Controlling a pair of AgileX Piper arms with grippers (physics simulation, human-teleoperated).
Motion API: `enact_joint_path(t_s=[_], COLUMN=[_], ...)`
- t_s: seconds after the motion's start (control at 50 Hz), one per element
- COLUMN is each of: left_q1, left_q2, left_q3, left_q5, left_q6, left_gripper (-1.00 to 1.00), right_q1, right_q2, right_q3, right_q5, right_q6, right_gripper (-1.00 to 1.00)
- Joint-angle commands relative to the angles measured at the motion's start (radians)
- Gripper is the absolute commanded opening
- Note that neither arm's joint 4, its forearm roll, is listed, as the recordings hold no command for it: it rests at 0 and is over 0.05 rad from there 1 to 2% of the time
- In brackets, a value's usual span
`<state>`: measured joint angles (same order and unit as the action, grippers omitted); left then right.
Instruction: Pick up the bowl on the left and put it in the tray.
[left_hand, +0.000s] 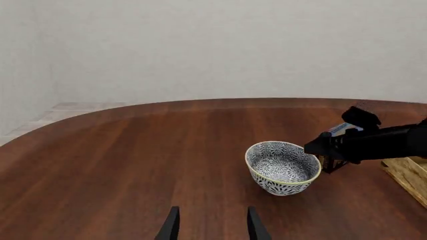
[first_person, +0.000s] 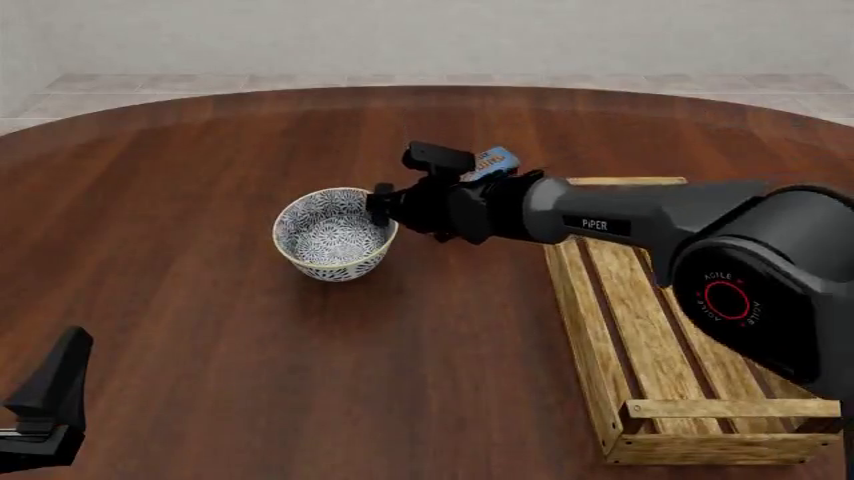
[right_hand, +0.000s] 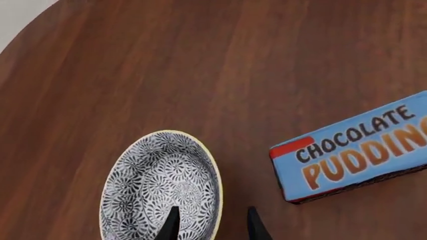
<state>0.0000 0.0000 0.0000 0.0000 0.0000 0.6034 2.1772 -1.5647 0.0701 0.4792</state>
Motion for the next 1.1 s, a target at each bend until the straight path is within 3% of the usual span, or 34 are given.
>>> enact_joint_path(t_s=[0.02,1.02,1.04,1.1], left_q1=[0.000,0.000,0.000,0.000], left_q2=[0.000,0.000,0.000,0.000], left_q3=[0.000,0.000,0.000,0.000], left_q5=[0.000,0.000,0.000,0.000], left_q6=[0.000,0.000,0.000,0.000], left_gripper=[1.00,1.00,1.00,1.00], right_q1=[-0.014,0.051,0.045,0.052], right_q2=[0.080,0.254,0.268,0.252], right_q3=[-0.065,-0.192,-0.209,-0.182], right_q5=[0.007,0.061,0.081,0.066], right_q6=[0.033,0.054,0.049,0.047], right_gripper=[1.00,1.00,-1.00,-1.00])
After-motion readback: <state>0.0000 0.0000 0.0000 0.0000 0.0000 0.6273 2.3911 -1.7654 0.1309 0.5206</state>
